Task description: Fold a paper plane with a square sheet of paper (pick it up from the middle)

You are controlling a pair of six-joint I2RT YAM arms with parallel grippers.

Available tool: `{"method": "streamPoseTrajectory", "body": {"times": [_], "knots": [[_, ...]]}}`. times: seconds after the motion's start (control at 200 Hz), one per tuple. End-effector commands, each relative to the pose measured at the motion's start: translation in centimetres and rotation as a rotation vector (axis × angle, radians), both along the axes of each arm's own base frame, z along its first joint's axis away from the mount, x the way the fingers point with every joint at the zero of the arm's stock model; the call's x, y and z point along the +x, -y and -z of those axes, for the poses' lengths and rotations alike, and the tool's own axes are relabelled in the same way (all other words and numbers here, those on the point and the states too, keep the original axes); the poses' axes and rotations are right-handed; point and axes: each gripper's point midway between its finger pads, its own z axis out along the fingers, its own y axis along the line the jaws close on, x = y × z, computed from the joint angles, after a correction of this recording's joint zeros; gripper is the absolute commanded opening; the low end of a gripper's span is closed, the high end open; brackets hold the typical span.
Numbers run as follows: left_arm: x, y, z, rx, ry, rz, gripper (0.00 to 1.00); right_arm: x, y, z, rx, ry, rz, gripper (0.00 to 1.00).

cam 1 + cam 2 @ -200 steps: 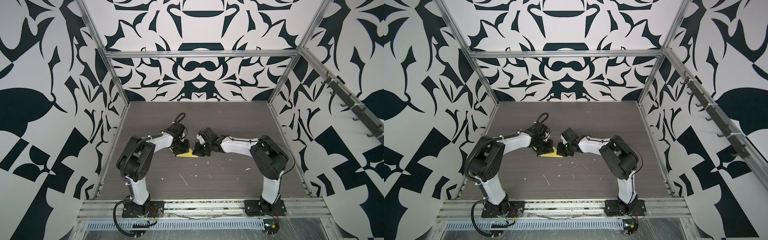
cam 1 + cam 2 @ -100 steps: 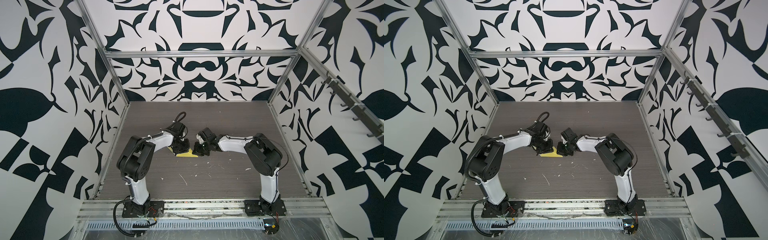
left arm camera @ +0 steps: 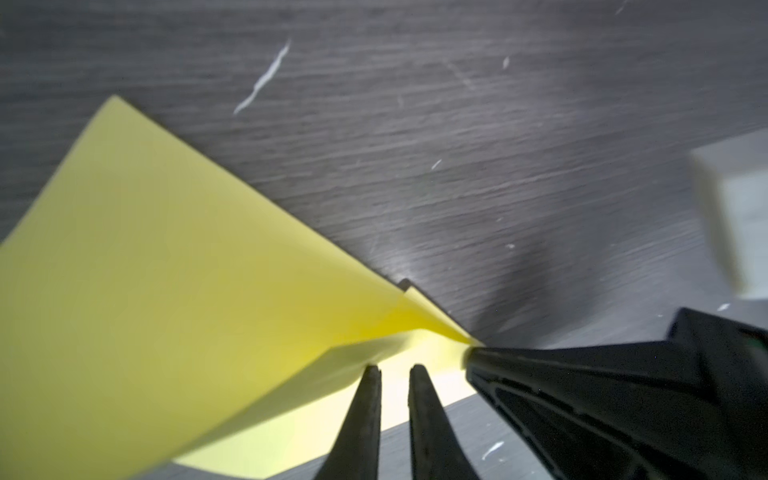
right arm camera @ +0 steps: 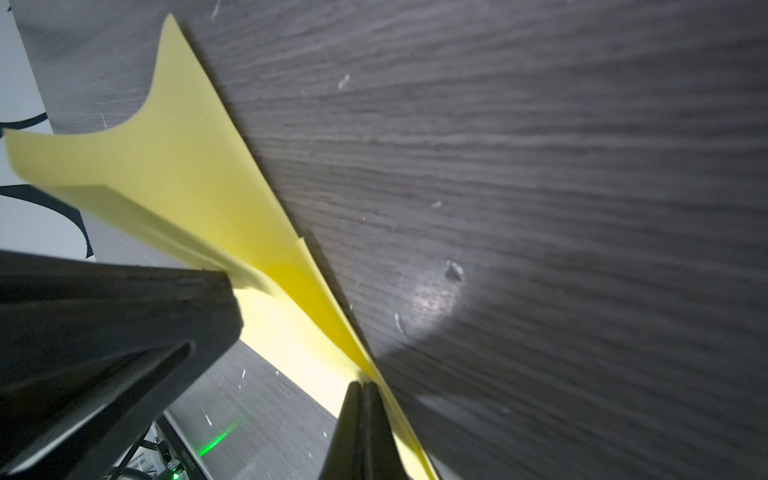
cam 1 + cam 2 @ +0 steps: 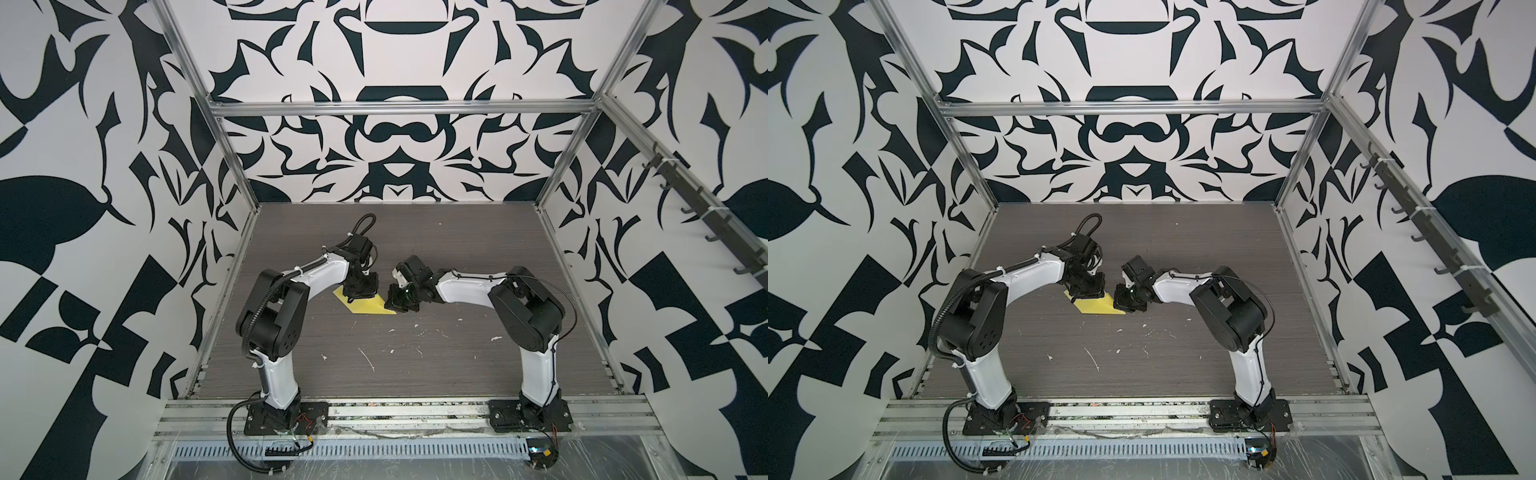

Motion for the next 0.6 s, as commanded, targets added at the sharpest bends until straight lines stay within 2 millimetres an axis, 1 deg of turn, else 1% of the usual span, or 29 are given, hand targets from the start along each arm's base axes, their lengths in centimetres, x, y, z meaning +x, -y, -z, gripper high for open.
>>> {"method": "streamPoseTrajectory", "body": {"times": [0.0,0.09,0.275,0.38,0.595], "knots": [[-1.1,-0.6,0.2,0.028,-0.044,0.054,0.17,-1.0,1.9,2.0,-0.104,-0.053,0.008,0.0],[-1.3,-0.8,0.2,0.038,-0.05,0.067,0.18,-1.0,1.9,1.9,-0.102,-0.052,0.007,0.0],[-0.3,-2.3,0.9,0.109,-0.047,0.016,0.18,-1.0,2.0,2.2,-0.11,-0.057,0.009,0.0],[0.4,-2.5,1.0,0.115,-0.038,-0.013,0.19,-1.1,2.1,2.4,-0.117,-0.062,0.008,0.0],[0.7,-2.8,1.6,0.139,-0.042,-0.036,0.19,-1.3,2.5,2.9,-0.142,-0.071,0.007,0.0]]}}
